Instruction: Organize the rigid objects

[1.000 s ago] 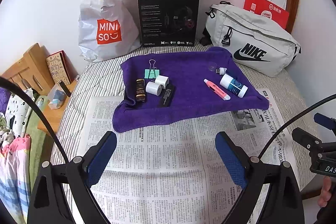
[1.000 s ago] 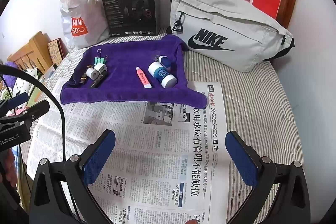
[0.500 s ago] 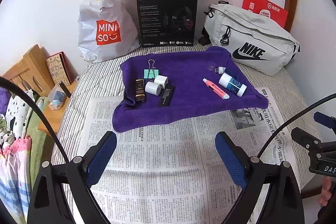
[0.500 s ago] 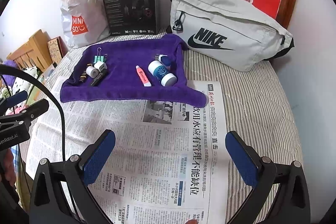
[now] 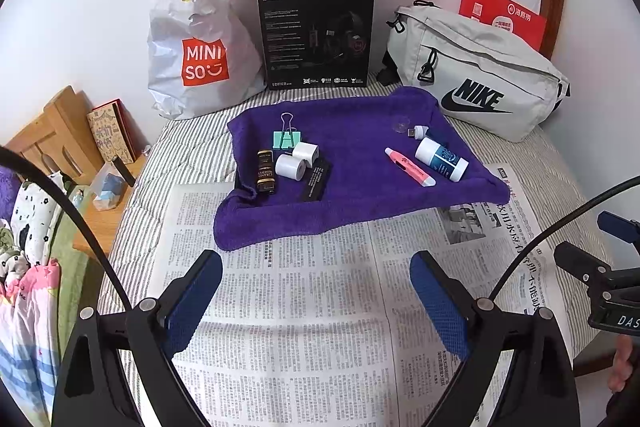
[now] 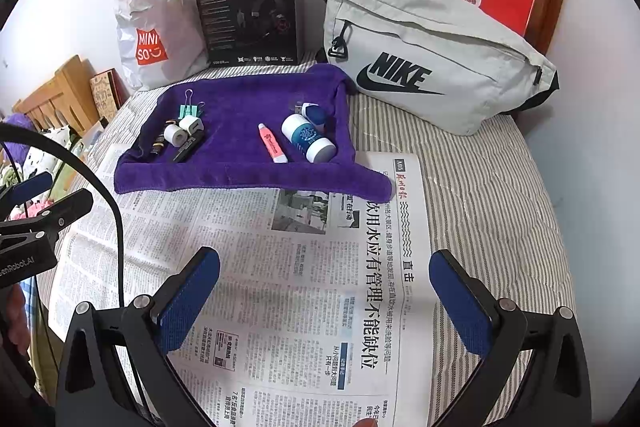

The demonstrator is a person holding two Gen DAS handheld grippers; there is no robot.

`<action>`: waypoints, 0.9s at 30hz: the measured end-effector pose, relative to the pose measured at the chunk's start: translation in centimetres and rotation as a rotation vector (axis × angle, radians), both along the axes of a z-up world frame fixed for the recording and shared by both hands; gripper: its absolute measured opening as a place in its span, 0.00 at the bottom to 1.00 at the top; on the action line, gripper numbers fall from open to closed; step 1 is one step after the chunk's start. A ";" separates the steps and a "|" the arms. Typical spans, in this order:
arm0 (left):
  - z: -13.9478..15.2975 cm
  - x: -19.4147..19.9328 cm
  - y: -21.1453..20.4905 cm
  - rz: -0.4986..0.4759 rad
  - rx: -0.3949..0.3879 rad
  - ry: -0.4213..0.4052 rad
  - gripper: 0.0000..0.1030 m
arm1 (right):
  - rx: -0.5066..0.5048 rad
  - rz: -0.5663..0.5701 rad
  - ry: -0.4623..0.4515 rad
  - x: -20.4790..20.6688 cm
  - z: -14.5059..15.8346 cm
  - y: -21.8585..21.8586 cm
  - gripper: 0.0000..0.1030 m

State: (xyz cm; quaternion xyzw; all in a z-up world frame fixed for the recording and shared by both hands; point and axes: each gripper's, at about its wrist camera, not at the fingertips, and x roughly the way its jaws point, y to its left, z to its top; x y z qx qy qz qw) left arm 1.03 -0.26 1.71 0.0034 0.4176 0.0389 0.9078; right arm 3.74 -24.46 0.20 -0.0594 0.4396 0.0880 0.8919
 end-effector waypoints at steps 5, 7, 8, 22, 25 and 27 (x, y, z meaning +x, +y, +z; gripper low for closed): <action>0.0 -0.1 0.0 -0.001 0.000 -0.001 0.92 | -0.001 -0.002 0.000 0.0 0.0 0.0 1.00; 0.0 -0.1 0.1 -0.001 0.000 0.001 0.92 | -0.001 -0.001 0.001 0.0 -0.1 0.1 1.00; 0.0 -0.1 0.2 -0.002 0.000 0.000 0.92 | -0.001 -0.002 0.000 0.0 -0.1 0.1 1.00; -0.1 -0.1 0.2 -0.003 0.002 0.003 0.92 | -0.003 -0.003 0.003 -0.1 -0.1 0.0 1.00; -0.2 -0.1 0.2 0.000 0.002 0.006 0.92 | -0.003 -0.003 0.004 -0.1 -0.2 0.0 1.00; -0.3 -0.1 0.1 0.005 0.016 0.009 0.92 | -0.001 -0.003 0.008 -0.1 -0.3 -0.1 1.00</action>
